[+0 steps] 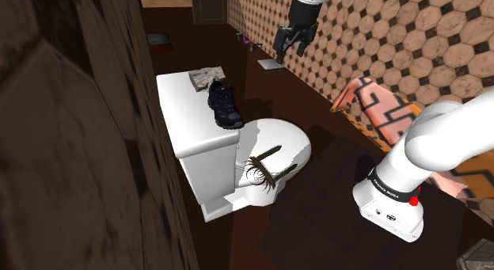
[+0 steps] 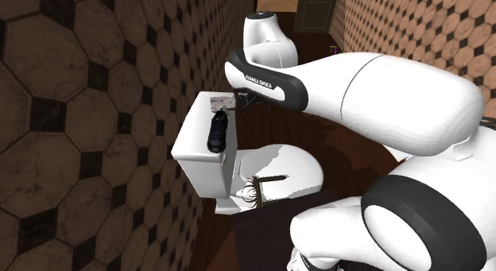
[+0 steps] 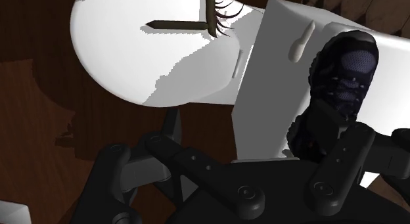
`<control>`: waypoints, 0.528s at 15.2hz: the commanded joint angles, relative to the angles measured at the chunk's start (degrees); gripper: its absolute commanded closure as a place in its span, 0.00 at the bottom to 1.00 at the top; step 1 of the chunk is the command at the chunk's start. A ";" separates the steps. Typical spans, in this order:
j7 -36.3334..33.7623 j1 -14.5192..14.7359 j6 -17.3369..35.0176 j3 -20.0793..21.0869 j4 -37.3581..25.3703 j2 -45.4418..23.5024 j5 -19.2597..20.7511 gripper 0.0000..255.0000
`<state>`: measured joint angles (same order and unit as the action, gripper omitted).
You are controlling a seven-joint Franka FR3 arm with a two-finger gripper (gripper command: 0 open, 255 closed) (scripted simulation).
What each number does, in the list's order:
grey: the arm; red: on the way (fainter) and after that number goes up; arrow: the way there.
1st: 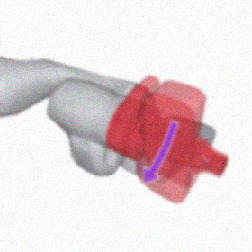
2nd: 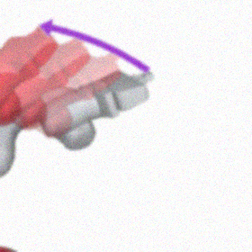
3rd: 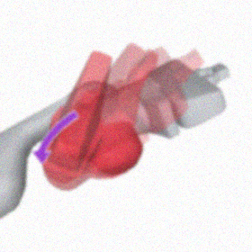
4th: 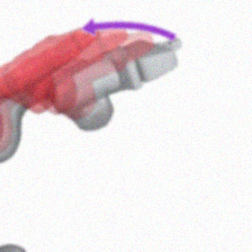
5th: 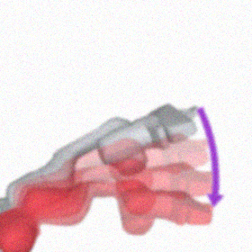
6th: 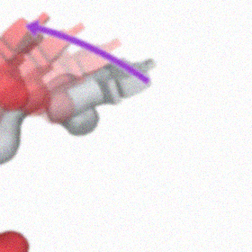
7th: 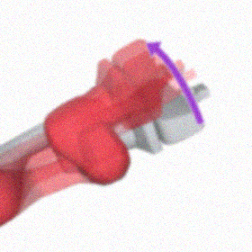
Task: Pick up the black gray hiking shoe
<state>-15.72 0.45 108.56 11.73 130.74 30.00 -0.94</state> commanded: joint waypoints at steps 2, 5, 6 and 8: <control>-4.12 0.05 3.53 2.72 -1.89 -5.40 -0.15 0.00; -8.07 -0.10 6.42 5.16 -4.82 -11.28 0.52 0.00; -9.43 -0.17 7.28 5.95 -5.95 -13.31 0.91 0.00; -12.22 -0.22 8.83 7.41 -8.45 -17.49 1.95 0.00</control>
<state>-26.79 0.39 116.38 18.60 123.40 14.65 0.47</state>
